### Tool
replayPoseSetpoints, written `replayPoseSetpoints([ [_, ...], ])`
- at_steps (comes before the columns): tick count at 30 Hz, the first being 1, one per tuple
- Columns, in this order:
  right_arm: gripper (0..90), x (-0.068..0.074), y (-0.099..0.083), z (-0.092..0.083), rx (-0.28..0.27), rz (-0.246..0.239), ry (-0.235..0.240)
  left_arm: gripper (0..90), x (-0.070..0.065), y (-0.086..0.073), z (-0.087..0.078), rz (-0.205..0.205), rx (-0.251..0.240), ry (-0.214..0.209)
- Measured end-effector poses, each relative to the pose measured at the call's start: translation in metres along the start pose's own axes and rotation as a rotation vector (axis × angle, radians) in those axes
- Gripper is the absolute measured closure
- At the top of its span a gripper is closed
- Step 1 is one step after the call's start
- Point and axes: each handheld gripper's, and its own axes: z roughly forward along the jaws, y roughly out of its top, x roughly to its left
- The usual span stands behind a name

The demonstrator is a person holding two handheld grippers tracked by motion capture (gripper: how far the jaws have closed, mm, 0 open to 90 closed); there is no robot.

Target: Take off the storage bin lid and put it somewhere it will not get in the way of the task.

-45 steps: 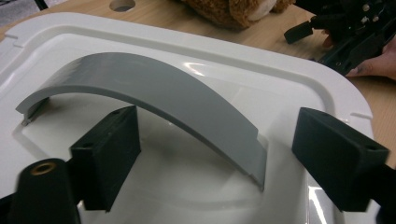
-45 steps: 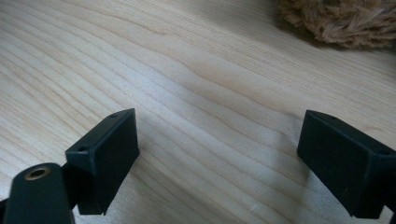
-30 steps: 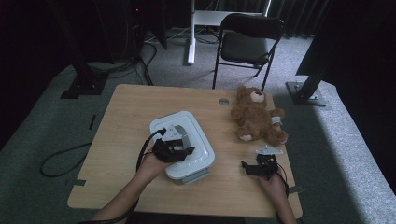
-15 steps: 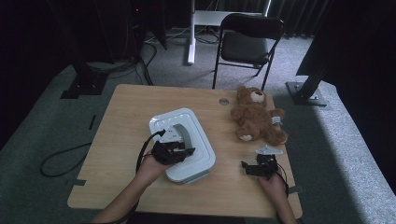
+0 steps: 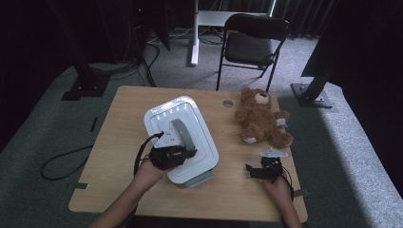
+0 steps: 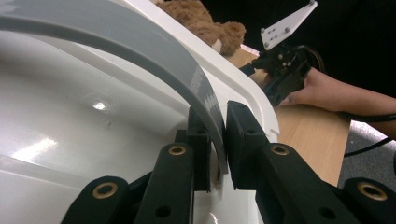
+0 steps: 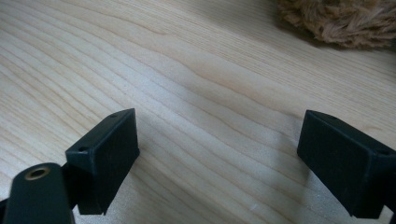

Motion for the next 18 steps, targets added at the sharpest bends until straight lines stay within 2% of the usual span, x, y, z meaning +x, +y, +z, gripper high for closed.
replayPoseSetpoints([
  [7,11.6,0.000,0.000,0.000,0.000,-0.001,-0.001,81.8,-0.001,0.002,-0.011,0.011,-0.021,0.003],
  [18,11.6,0.000,0.000,0.000,0.000,0.000,-0.001,87.1,0.007,0.004,-0.037,-0.003,-0.054,0.024],
])
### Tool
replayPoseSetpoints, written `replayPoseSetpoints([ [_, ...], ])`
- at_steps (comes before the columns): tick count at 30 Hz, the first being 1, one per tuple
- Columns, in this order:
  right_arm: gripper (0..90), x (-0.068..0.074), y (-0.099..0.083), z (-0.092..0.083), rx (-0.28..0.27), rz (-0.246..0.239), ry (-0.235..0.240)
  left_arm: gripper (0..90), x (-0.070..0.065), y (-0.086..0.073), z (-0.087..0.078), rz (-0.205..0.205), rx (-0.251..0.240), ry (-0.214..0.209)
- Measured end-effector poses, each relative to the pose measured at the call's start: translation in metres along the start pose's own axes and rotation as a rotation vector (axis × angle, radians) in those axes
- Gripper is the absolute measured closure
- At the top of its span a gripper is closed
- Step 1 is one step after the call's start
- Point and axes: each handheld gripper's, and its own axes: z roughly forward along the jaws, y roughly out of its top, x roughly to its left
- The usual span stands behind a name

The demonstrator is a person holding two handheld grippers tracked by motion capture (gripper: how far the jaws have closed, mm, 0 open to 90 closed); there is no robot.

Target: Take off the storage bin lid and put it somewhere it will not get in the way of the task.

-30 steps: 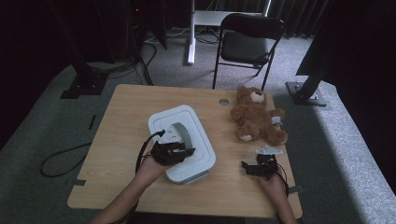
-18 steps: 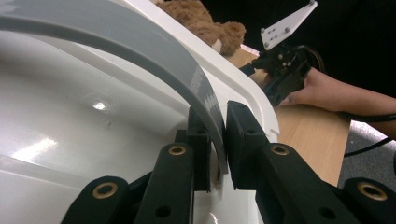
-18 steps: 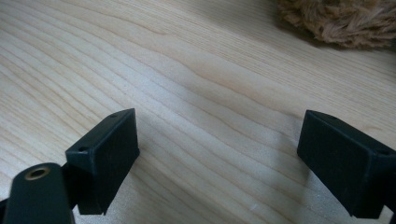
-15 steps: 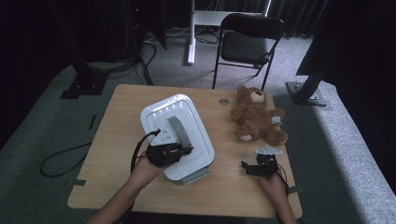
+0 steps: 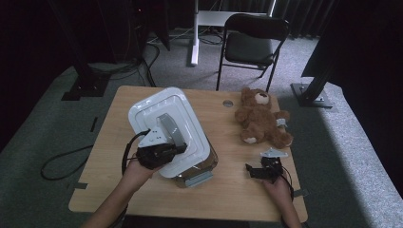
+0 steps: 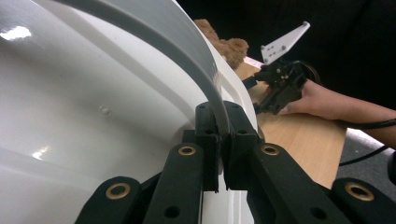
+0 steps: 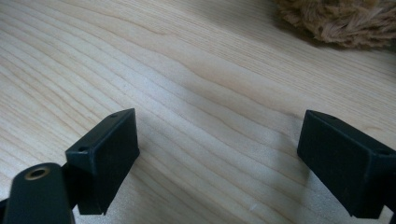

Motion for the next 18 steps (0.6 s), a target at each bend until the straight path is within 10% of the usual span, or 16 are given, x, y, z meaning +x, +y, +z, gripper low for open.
replayPoseSetpoints([
  [18,11.6,0.000,0.000,0.000,0.000,0.005,-0.005,87.1,0.021,-0.008,-0.042,-0.036,-0.008,0.083],
])
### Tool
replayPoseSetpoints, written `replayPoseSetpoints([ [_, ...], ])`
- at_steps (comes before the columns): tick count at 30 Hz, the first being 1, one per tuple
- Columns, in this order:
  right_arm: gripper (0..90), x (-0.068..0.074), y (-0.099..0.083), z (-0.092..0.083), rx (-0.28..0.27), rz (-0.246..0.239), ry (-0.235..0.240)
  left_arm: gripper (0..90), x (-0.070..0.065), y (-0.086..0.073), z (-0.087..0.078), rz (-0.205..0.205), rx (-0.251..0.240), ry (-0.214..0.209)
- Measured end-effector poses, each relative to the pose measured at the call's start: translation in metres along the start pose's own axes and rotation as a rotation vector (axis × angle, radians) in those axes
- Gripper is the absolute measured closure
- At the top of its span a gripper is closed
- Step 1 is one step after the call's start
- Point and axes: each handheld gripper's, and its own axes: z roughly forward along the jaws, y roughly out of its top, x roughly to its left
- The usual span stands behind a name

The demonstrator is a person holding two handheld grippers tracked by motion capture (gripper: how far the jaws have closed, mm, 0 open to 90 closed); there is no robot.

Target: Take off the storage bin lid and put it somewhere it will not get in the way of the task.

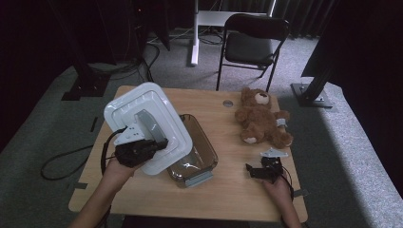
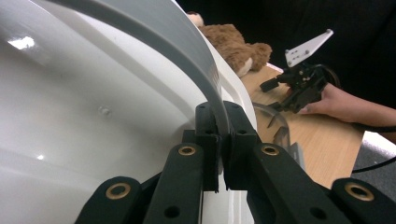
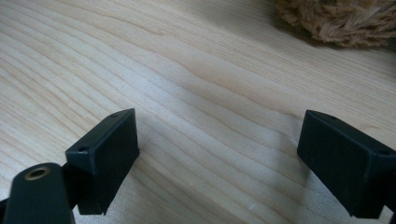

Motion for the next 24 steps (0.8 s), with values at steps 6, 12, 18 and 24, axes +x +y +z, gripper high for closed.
replayPoseSetpoints([
  [6,11.6,0.000,0.000,0.000,-0.001,-0.001,0.000,87.1,0.009,-0.009,-0.011,-0.014,0.009,0.022],
  [12,11.6,0.000,0.000,0.000,0.000,-0.001,0.000,87.1,0.016,-0.020,-0.022,-0.031,0.015,0.036],
  [18,11.6,0.000,0.000,0.000,0.000,0.001,0.000,87.1,0.021,-0.028,-0.033,-0.044,0.017,0.052],
  [24,11.6,0.000,0.000,0.000,0.000,0.001,0.000,87.0,0.028,-0.039,-0.040,-0.059,0.027,0.067],
])
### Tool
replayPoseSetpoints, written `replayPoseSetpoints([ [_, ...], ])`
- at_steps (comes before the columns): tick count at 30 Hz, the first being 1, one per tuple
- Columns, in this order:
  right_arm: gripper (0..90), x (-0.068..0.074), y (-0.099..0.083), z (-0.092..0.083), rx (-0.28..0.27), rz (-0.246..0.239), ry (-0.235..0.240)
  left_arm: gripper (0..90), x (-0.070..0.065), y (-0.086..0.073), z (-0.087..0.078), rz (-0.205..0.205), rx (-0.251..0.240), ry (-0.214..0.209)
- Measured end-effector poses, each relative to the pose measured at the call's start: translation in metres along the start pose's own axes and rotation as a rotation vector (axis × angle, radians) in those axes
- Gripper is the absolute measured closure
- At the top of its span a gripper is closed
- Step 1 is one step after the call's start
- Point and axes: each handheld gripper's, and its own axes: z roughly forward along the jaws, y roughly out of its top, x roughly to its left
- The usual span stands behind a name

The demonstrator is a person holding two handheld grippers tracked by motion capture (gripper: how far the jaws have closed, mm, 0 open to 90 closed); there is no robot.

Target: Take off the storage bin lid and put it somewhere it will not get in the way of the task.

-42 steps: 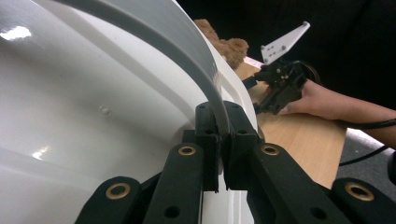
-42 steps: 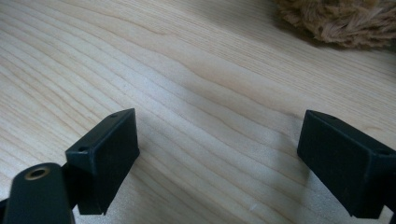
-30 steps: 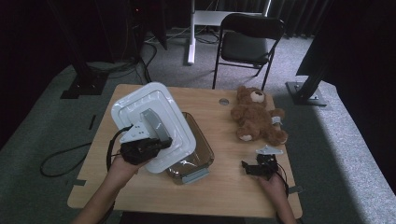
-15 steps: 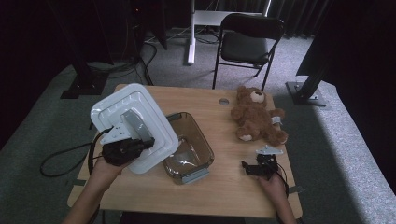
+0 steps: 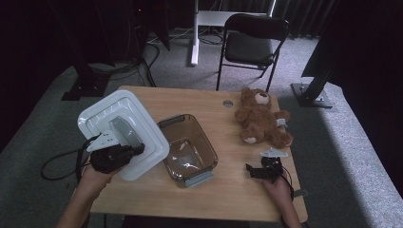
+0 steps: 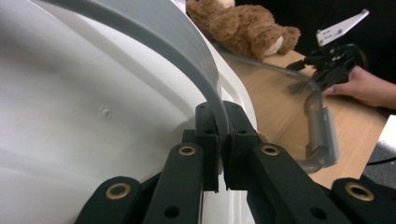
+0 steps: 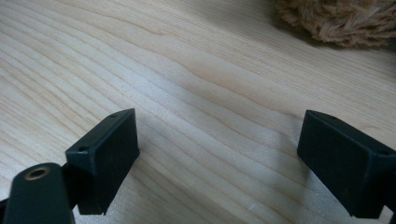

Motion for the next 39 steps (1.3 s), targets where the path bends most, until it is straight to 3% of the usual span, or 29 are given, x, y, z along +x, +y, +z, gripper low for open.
replayPoseSetpoints([
  [9,11.6,0.000,0.000,0.000,0.000,0.000,-0.002,87.0,0.013,-0.022,-0.005,-0.010,0.028,0.000],
  [16,11.6,0.000,0.000,0.000,0.000,0.000,-0.002,87.0,0.021,-0.038,-0.004,-0.053,0.016,-0.012],
  [22,11.6,0.000,0.000,0.000,0.000,-0.001,-0.002,86.9,0.025,-0.050,0.000,-0.063,0.044,-0.014],
  [24,11.6,0.000,0.000,0.000,0.000,-0.001,-0.002,86.9,0.029,-0.059,0.006,-0.079,0.075,-0.027],
  [31,11.6,0.000,0.000,0.000,-0.001,0.000,-0.001,86.9,0.035,-0.075,0.018,-0.108,0.098,-0.054],
  [39,11.6,0.000,0.000,0.000,-0.001,0.000,-0.002,86.4,0.052,-0.102,0.044,-0.126,0.115,-0.147],
])
